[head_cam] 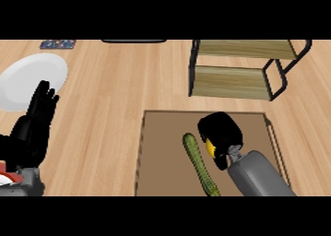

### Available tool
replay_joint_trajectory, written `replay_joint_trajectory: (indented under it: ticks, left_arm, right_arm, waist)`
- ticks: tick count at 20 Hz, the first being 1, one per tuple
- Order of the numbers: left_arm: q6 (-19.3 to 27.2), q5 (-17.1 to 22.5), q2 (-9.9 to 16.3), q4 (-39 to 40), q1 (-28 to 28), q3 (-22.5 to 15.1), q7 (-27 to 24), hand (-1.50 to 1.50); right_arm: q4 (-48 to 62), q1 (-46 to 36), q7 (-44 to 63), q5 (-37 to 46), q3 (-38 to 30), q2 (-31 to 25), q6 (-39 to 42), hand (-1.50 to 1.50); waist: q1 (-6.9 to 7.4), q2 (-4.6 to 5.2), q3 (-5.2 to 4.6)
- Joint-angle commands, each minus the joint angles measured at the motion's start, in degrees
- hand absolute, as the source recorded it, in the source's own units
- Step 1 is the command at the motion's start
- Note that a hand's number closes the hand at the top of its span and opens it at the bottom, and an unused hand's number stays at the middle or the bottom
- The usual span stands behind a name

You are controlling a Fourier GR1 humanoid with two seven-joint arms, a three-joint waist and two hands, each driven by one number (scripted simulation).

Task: Pick the lemon from the tray and place it in the tiered shelf

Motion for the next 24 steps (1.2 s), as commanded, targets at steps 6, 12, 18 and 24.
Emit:
replay_joint_trajectory:
  ticks: [6, 12, 18, 24]
  left_arm:
    - [-1.03, -0.19, -0.82, 3.51, 0.12, -0.05, -2.98, 0.00]
    - [0.48, -1.51, -0.96, 2.01, -2.69, -0.51, 0.73, 0.00]
    - [0.39, -0.99, -1.08, 1.70, -3.18, 0.11, 1.84, 0.00]
    - [0.94, -2.53, -2.07, -1.09, -0.67, -1.19, 2.50, 0.00]
  right_arm:
    - [-13.97, 6.41, 27.81, -11.17, -2.89, 8.48, -3.82, 1.50]
    - [-28.27, 4.74, 36.81, -15.72, -0.43, 8.60, -12.49, 1.50]
    - [-41.33, -2.41, 51.59, -10.60, -1.63, 8.63, -14.10, 1.50]
    - [-42.86, -12.64, 56.46, -6.40, -10.90, 7.61, -2.44, 1.50]
  waist:
    - [-0.12, 0.55, 0.40]
    - [-0.06, 0.40, 0.49]
    - [-0.11, 0.37, 0.41]
    - [0.51, 0.54, 0.43]
